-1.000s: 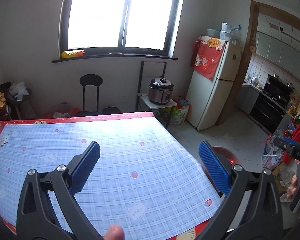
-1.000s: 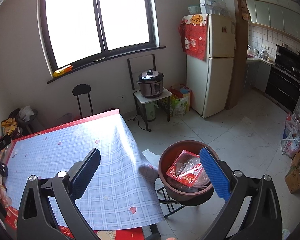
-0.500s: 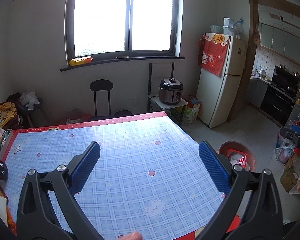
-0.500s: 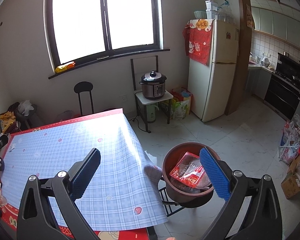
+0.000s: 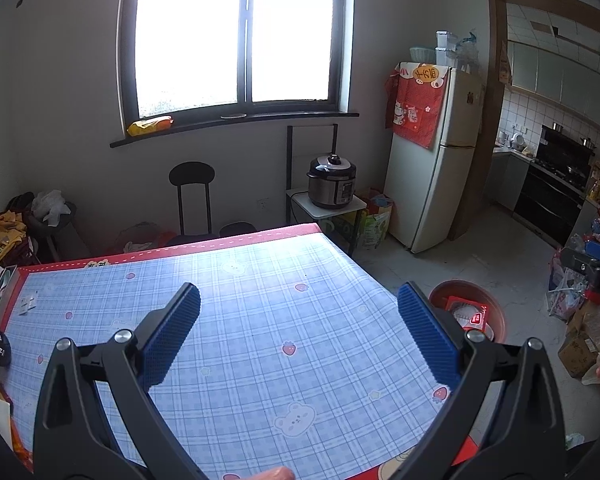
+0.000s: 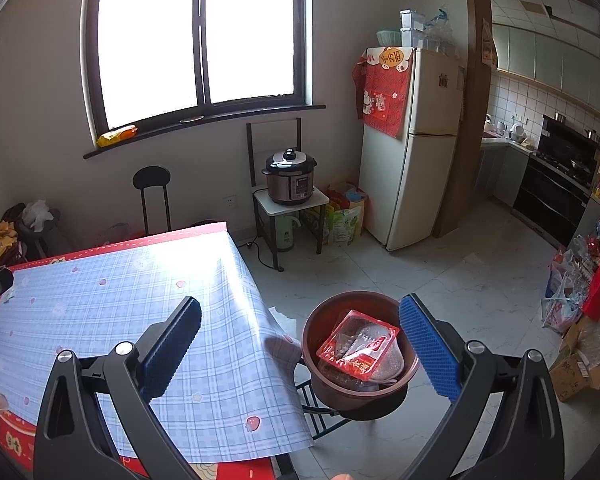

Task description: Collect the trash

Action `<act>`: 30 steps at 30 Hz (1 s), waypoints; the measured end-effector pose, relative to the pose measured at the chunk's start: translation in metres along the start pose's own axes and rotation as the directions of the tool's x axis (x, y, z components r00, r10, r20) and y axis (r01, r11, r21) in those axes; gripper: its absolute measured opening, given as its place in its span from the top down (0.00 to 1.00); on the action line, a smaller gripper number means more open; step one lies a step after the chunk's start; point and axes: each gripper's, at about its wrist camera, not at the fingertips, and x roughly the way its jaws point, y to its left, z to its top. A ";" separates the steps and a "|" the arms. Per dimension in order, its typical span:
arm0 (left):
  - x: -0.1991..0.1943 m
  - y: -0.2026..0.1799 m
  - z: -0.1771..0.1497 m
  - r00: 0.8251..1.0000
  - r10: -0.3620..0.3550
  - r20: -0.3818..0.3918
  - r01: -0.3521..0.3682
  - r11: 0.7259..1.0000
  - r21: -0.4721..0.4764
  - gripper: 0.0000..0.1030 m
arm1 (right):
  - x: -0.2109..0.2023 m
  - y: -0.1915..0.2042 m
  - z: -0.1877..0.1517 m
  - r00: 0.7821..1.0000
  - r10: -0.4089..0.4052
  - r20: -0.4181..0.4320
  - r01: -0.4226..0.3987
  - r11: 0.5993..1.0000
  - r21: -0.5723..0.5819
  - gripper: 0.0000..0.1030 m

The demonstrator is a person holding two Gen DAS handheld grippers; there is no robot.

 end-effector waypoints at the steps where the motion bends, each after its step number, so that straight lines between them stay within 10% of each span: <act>1: 0.001 -0.001 0.000 1.000 -0.004 -0.001 0.004 1.000 0.000 0.06 | 0.000 0.000 0.000 1.000 -0.002 0.001 0.002 1.000 -0.001 0.05; 30: 0.016 -0.013 0.004 0.999 -0.038 -0.028 0.038 0.999 -0.012 0.06 | 0.001 -0.005 0.003 1.000 -0.027 -0.003 0.027 1.000 -0.001 0.05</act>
